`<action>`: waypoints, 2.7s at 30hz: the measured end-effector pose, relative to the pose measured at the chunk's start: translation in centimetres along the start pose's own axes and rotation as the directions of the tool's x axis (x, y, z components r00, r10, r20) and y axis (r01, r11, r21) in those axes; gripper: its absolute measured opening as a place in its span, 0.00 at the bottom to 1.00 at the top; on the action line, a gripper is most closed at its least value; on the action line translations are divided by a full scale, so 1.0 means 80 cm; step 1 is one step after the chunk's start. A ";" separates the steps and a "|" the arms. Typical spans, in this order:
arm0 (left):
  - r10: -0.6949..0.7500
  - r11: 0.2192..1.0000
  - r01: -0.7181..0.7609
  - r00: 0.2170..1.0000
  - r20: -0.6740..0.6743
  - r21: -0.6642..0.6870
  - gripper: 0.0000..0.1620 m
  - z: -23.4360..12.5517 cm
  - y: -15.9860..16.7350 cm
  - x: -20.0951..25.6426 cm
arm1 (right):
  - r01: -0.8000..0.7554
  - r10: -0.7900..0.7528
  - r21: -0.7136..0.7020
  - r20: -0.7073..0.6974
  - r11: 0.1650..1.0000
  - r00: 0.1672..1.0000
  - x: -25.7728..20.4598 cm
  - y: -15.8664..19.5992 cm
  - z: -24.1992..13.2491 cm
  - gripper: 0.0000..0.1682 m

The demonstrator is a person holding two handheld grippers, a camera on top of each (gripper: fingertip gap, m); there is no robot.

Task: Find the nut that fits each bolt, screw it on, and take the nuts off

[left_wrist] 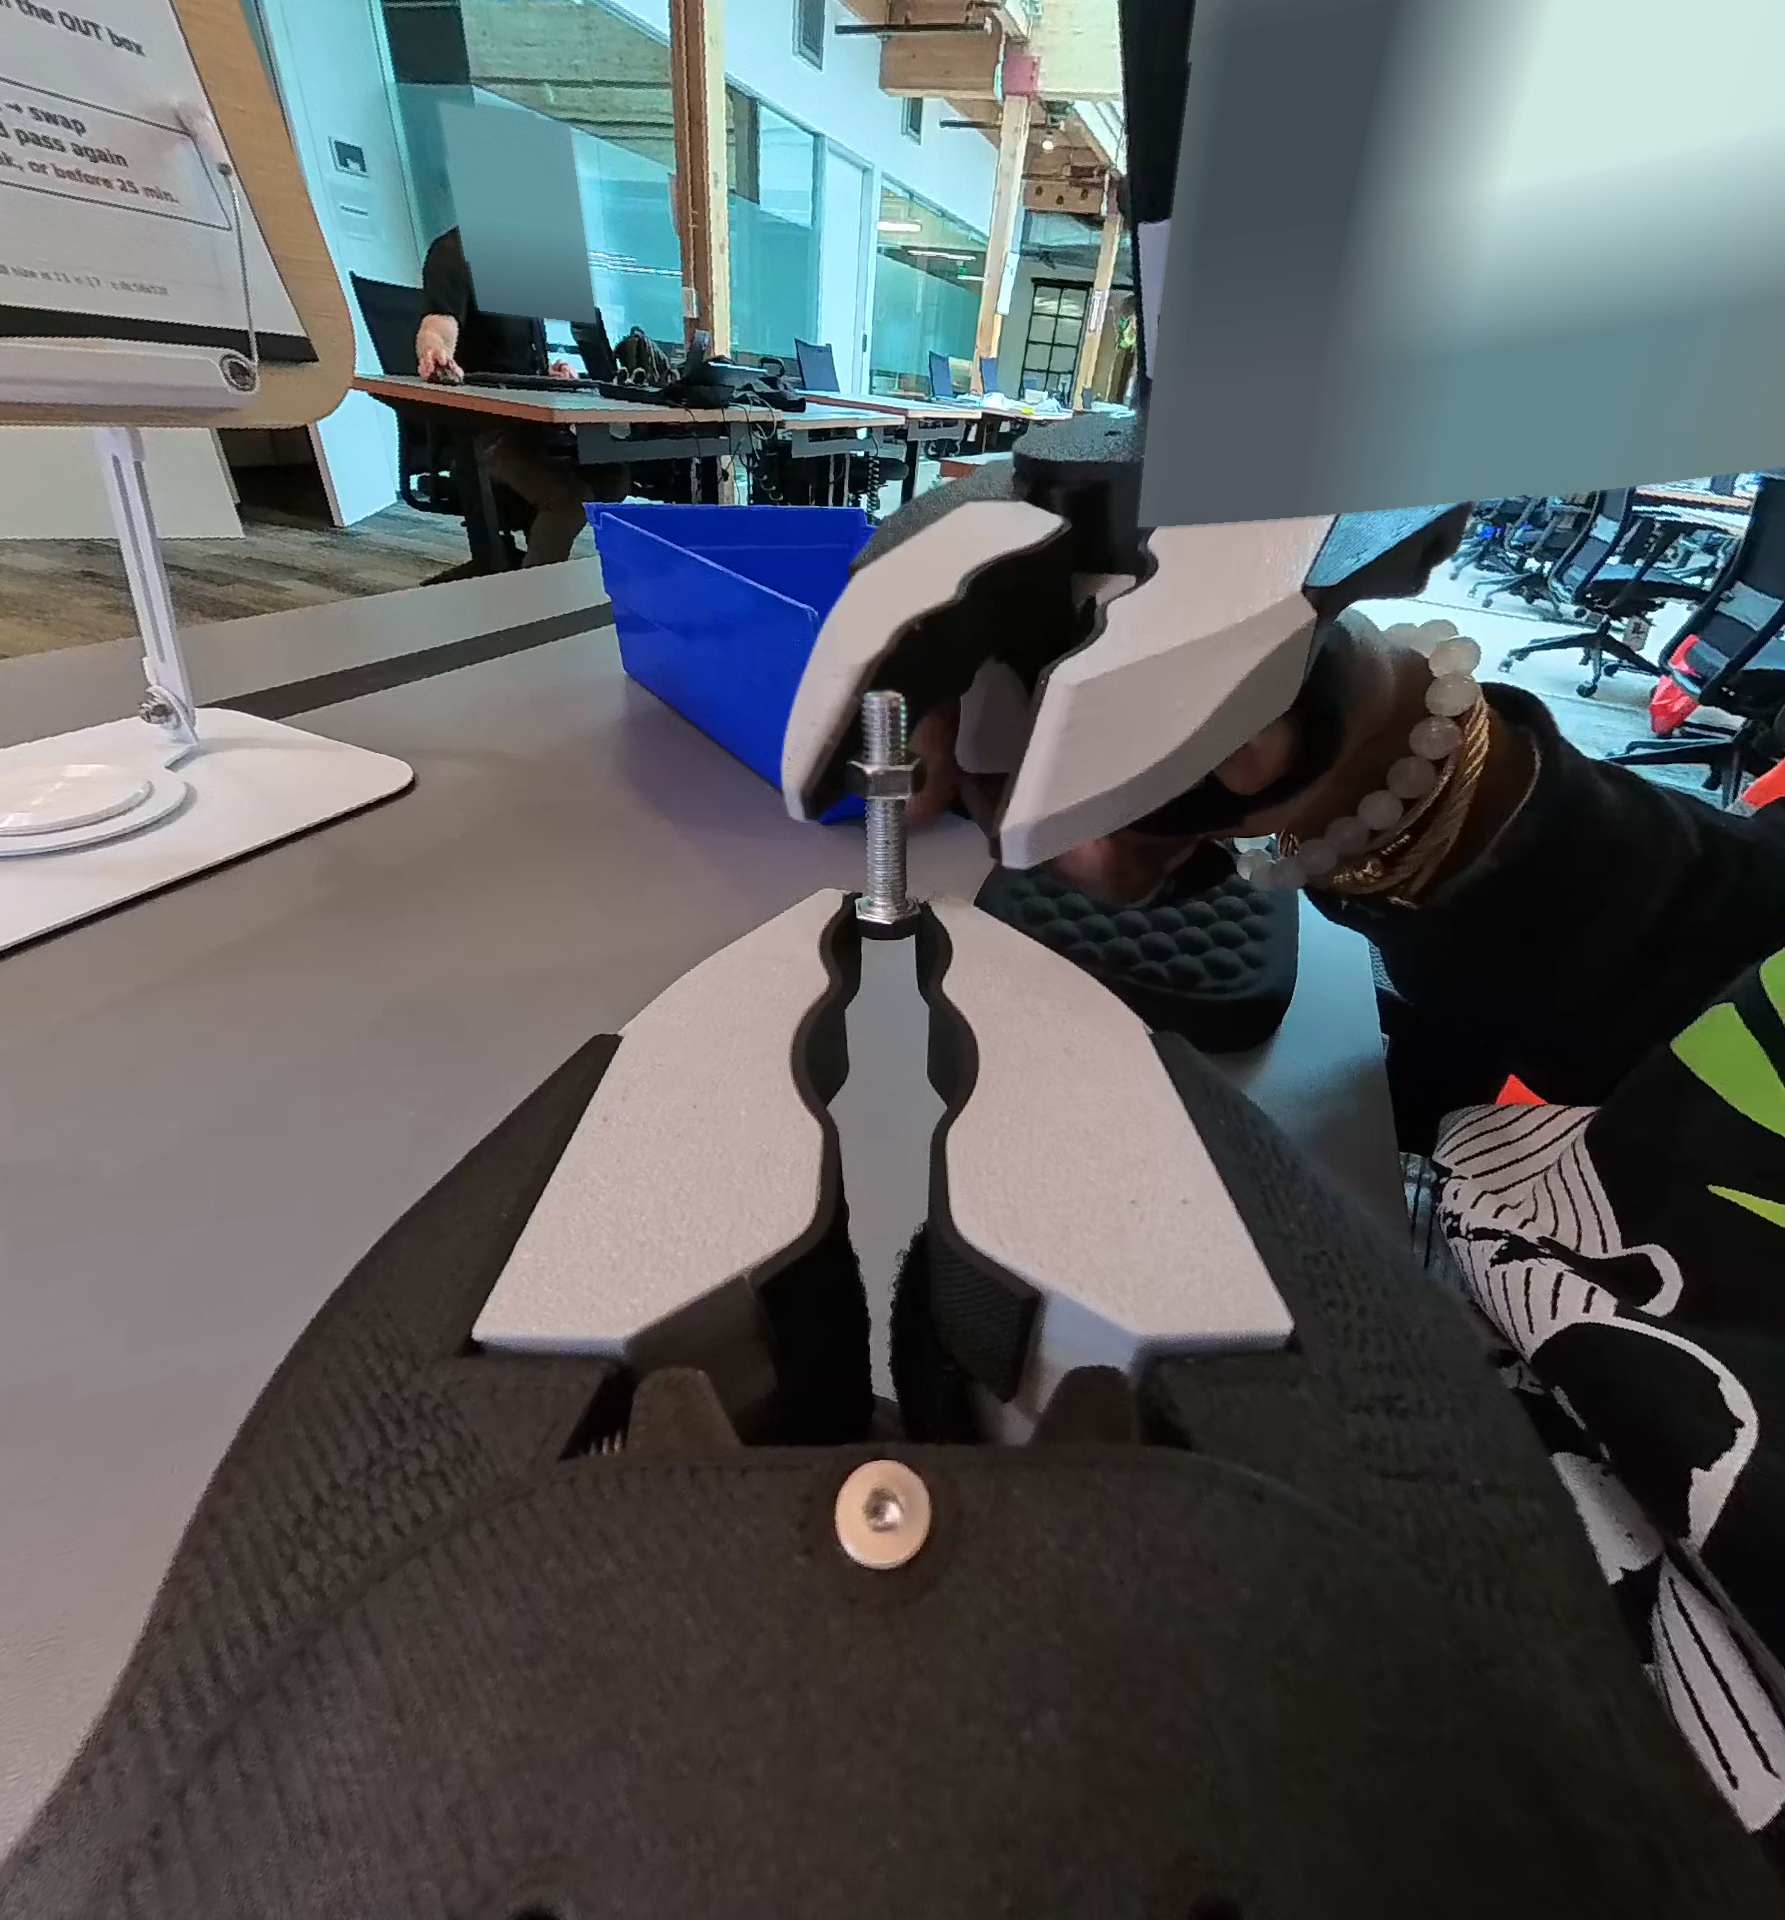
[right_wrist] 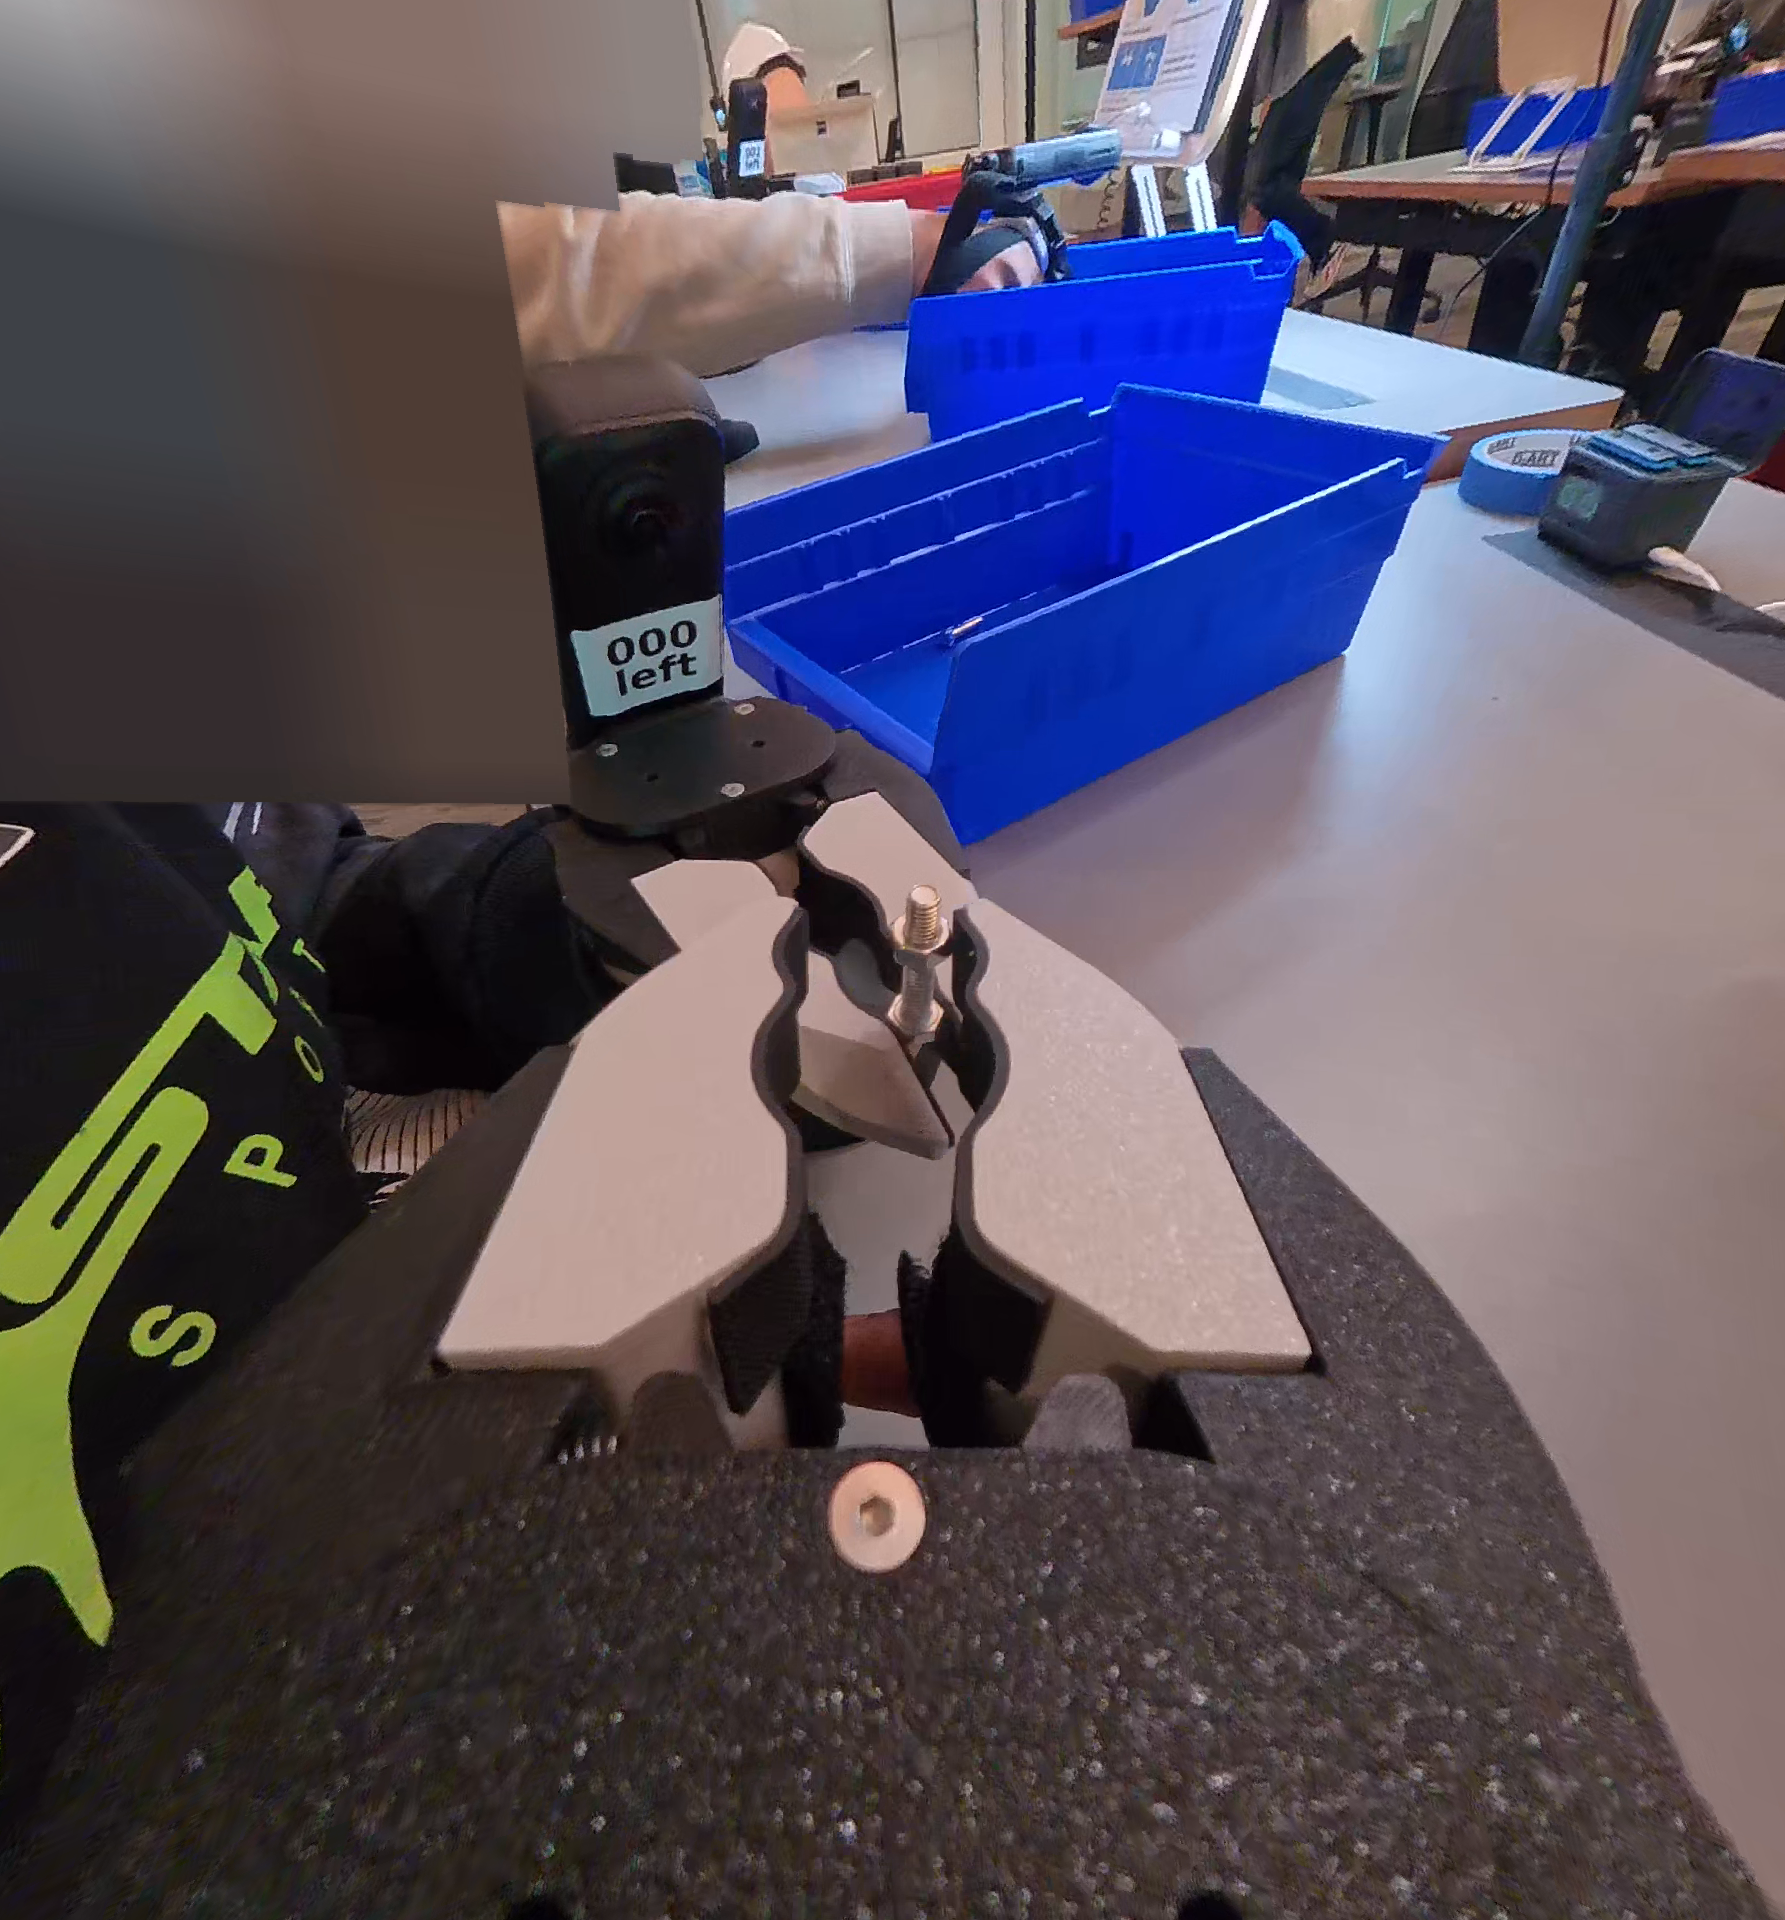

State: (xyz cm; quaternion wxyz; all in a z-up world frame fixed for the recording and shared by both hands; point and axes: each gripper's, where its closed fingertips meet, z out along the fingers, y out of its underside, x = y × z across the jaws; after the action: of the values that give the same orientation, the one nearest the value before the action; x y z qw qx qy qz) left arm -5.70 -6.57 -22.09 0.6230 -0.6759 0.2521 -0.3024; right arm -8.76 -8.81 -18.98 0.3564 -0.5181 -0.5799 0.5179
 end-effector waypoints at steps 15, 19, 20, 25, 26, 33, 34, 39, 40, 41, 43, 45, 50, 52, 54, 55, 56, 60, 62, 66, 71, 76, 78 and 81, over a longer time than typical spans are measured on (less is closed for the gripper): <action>-0.002 1.000 0.002 1.000 0.002 0.001 0.06 0.000 0.000 0.000 | -0.037 0.040 0.048 -0.061 0.998 0.997 0.004 0.003 -0.020 0.15; -0.004 1.000 0.004 1.000 0.000 0.001 0.06 0.000 0.000 -0.001 | -0.038 0.043 0.086 -0.049 0.996 0.998 0.009 -0.004 -0.009 0.19; -0.004 1.000 0.004 1.000 0.000 0.001 0.06 0.000 0.000 -0.001 | -0.041 0.044 0.086 -0.037 0.995 0.998 0.008 -0.004 -0.005 0.19; -0.009 1.000 0.009 1.000 0.003 0.003 0.06 0.000 0.000 -0.001 | -0.046 0.046 0.089 0.003 0.995 0.999 0.000 -0.004 0.004 0.19; -0.009 1.000 0.009 1.000 0.004 0.004 0.06 0.000 0.000 -0.002 | -0.044 0.044 0.090 0.002 0.995 0.999 0.000 -0.004 0.003 0.19; -0.007 1.000 0.007 1.000 0.006 0.004 0.06 -0.001 0.000 -0.002 | -0.060 0.062 0.103 -0.022 0.993 0.998 -0.004 0.000 -0.015 0.17; -0.008 1.000 0.008 1.000 0.007 0.005 0.06 -0.001 0.000 -0.002 | -0.063 0.065 0.103 -0.016 0.993 0.998 -0.006 0.001 -0.018 0.15; -0.006 1.000 0.006 1.000 0.005 0.005 0.06 0.000 0.000 -0.001 | -0.063 0.069 0.124 -0.049 0.990 0.996 0.001 0.003 -0.022 0.16; -0.006 1.000 0.006 1.000 0.005 0.004 0.06 0.000 0.000 -0.001 | -0.063 0.070 0.128 -0.051 0.990 0.996 0.002 0.002 -0.019 0.17; -0.006 1.000 0.006 1.000 0.006 0.005 0.06 0.000 0.000 -0.001 | -0.062 0.068 0.132 -0.047 0.989 0.997 0.003 0.001 -0.016 0.18; -0.008 1.000 0.008 1.000 0.005 0.005 0.06 0.000 0.000 -0.002 | -0.052 0.058 0.134 -0.039 0.990 0.998 0.003 -0.001 -0.009 0.19; -0.009 1.000 0.009 1.000 0.005 0.003 0.06 0.000 0.000 -0.002 | -0.046 0.050 0.133 -0.027 0.990 0.998 0.002 -0.003 -0.003 0.19; -0.011 1.000 0.011 1.000 0.006 0.005 0.06 0.000 0.000 -0.002 | -0.046 0.048 0.136 -0.016 0.990 0.999 -0.001 -0.005 0.000 0.19; -0.010 1.000 0.010 1.000 0.005 0.005 0.06 0.000 0.000 -0.002 | -0.045 0.048 0.135 -0.024 0.990 0.999 -0.001 -0.004 -0.004 0.19; -0.008 1.000 0.008 1.000 0.006 0.004 0.06 0.000 0.000 -0.002 | -0.047 0.051 0.134 -0.030 0.990 0.998 -0.002 -0.002 -0.009 0.18; -0.009 1.000 0.009 1.000 0.006 0.005 0.06 0.000 0.000 -0.002 | -0.049 0.054 0.135 -0.032 0.990 0.998 -0.002 -0.002 -0.011 0.18; -0.010 1.000 0.010 1.000 0.008 0.006 0.06 0.000 -0.001 -0.002 | -0.050 0.055 0.135 -0.031 0.990 0.998 -0.003 -0.001 -0.013 0.17; -0.011 1.000 0.011 1.000 0.008 0.006 0.06 -0.001 -0.001 -0.002 | -0.042 0.044 0.128 -0.017 0.991 0.999 -0.008 0.000 -0.019 0.12; -0.010 1.000 0.010 1.000 0.008 0.006 0.06 -0.001 -0.001 -0.002 | -0.036 0.042 0.128 -0.049 0.991 0.998 -0.002 0.000 -0.019 0.13; -0.012 1.000 0.012 1.000 0.008 0.007 0.06 -0.001 -0.001 -0.002 | -0.039 0.047 0.130 -0.058 0.991 0.997 0.005 -0.001 -0.012 0.18; -0.016 1.000 0.016 1.000 0.009 0.009 0.06 -0.001 -0.001 -0.003 | -0.036 0.041 0.134 -0.031 0.990 0.999 0.000 -0.005 -0.005 0.18; -0.016 1.000 0.015 1.000 0.009 0.009 0.06 -0.001 -0.001 -0.003 | -0.039 0.044 0.133 -0.036 0.990 0.998 0.000 -0.003 -0.013 0.15; -0.017 1.000 0.017 1.000 0.008 0.008 0.06 -0.001 -0.001 -0.003 | -0.037 0.043 0.136 -0.043 0.990 0.998 0.001 -0.003 -0.015 0.14; -0.014 1.000 0.014 1.000 0.008 0.006 0.06 -0.001 -0.001 -0.003 | -0.039 0.047 0.145 -0.053 0.989 0.997 0.004 -0.004 -0.013 0.16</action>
State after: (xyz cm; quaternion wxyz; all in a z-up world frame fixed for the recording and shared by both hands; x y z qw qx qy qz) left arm -5.90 -6.44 -22.07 0.6239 -0.6771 0.2438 -0.3047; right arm -7.92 -8.22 -18.50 0.3979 -0.5180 -0.5194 0.5510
